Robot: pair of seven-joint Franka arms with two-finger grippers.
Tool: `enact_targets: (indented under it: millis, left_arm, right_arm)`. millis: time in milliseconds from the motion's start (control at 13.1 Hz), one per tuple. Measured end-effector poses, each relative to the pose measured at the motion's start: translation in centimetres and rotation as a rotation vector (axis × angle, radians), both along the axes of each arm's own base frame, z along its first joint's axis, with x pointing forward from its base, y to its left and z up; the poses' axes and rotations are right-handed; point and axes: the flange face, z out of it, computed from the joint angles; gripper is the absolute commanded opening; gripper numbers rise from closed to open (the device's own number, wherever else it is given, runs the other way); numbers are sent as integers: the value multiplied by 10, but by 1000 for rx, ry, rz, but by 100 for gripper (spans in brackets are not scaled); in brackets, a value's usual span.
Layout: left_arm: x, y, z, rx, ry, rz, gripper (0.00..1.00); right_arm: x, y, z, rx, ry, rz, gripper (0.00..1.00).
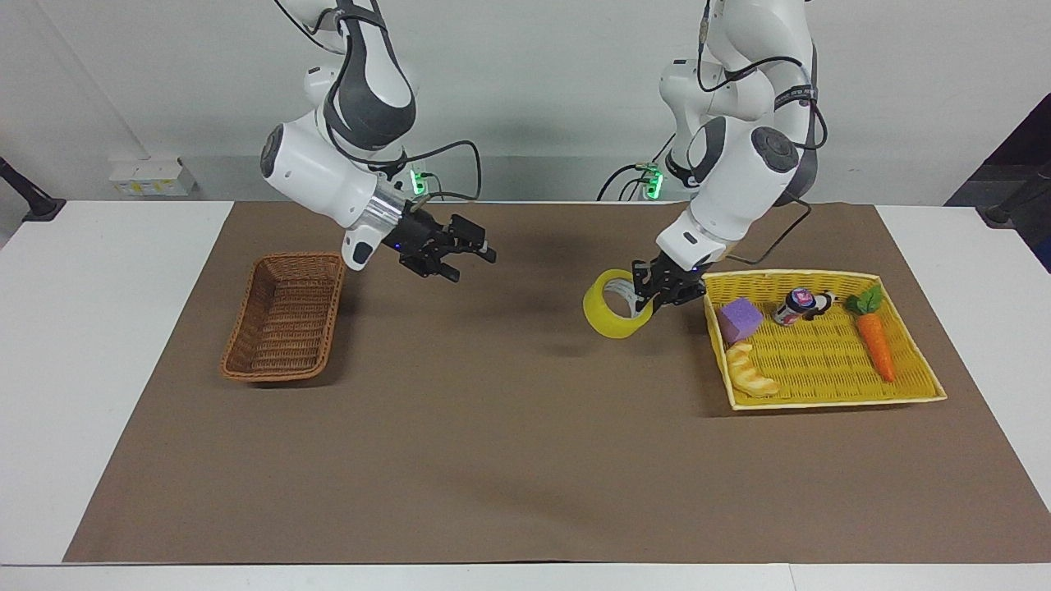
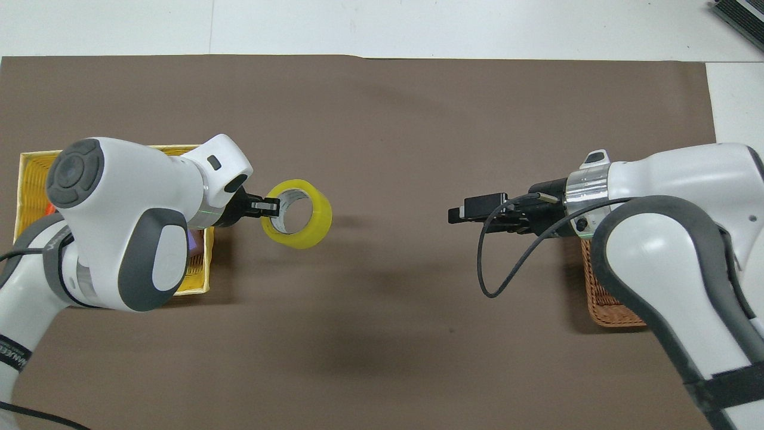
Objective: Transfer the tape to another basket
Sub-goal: 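Carry the tape toward the right gripper and let the right gripper grasp it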
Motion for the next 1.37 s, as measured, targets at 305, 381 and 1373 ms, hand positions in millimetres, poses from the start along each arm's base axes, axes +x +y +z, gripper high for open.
enact_targets:
  millis: [305, 381, 1373]
  left_arm:
    - [-11, -25, -1, -1, 16, 6, 0]
    - [-13, -28, -1, -1, 20, 11, 0]
    - [-30, -62, 1, -8, 32, 33, 0]
  right_arm:
    - [-2, 10, -13, 56, 13, -73, 100]
    - [-3, 14, -15, 70, 11, -97, 100]
    - [-27, 78, -48, 55, -5, -139, 100]
